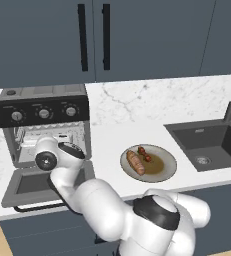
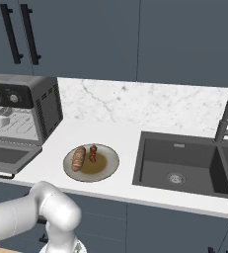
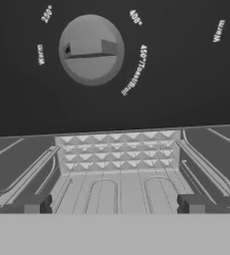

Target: Pick up the kebab skewer and baguette bread, and place them inside the toaster oven. Close the toaster oven door and start by setting the timer.

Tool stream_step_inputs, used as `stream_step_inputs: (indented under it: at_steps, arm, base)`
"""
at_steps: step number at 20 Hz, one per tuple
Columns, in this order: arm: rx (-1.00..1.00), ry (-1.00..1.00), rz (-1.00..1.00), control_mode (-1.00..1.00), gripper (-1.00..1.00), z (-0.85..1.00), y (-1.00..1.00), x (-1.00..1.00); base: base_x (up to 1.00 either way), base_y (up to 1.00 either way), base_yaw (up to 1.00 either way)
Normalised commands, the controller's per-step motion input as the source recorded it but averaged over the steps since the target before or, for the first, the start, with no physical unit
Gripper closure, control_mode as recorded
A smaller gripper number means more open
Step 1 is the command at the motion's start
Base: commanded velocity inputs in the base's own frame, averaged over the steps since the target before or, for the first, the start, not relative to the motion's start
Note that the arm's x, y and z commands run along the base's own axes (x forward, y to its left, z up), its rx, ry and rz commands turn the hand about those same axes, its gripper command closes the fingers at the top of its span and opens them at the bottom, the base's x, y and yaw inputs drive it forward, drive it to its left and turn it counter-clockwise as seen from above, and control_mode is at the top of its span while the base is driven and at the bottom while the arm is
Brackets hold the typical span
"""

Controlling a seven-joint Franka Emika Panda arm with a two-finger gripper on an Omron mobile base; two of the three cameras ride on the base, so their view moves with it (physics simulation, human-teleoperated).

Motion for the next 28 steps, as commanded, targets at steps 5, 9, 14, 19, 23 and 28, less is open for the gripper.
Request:
stream_step_inputs:
  at_steps: [5, 9, 14, 19, 23, 28]
  arm:
    - [0.00, 0.00, 0.00, -1.00, -1.00, -0.01, -0.01, 0.23]
    - [0.00, 0.00, 0.00, -1.00, -1.00, -0.22, 0.00, 0.23]
    - [0.00, 0.00, 0.00, -1.00, -1.00, -0.19, 0.00, 0.37]
    - [0.00, 0.00, 0.00, -1.00, -1.00, -0.30, 0.00, 0.42]
    - [-0.01, 0.00, 0.00, -1.00, -1.00, -0.41, 0.07, 0.34]
    - [0.00, 0.00, 0.00, -1.00, -1.00, -0.13, 0.08, 0.42]
  base:
    - [0.00, 0.00, 0.00]
    - [0.00, 0.00, 0.00]
    - [0.00, 0.00, 0.00]
    - [0.00, 0.00, 0.00]
    - [0.00, 0.00, 0.00]
    - [0.00, 0.00, 0.00]
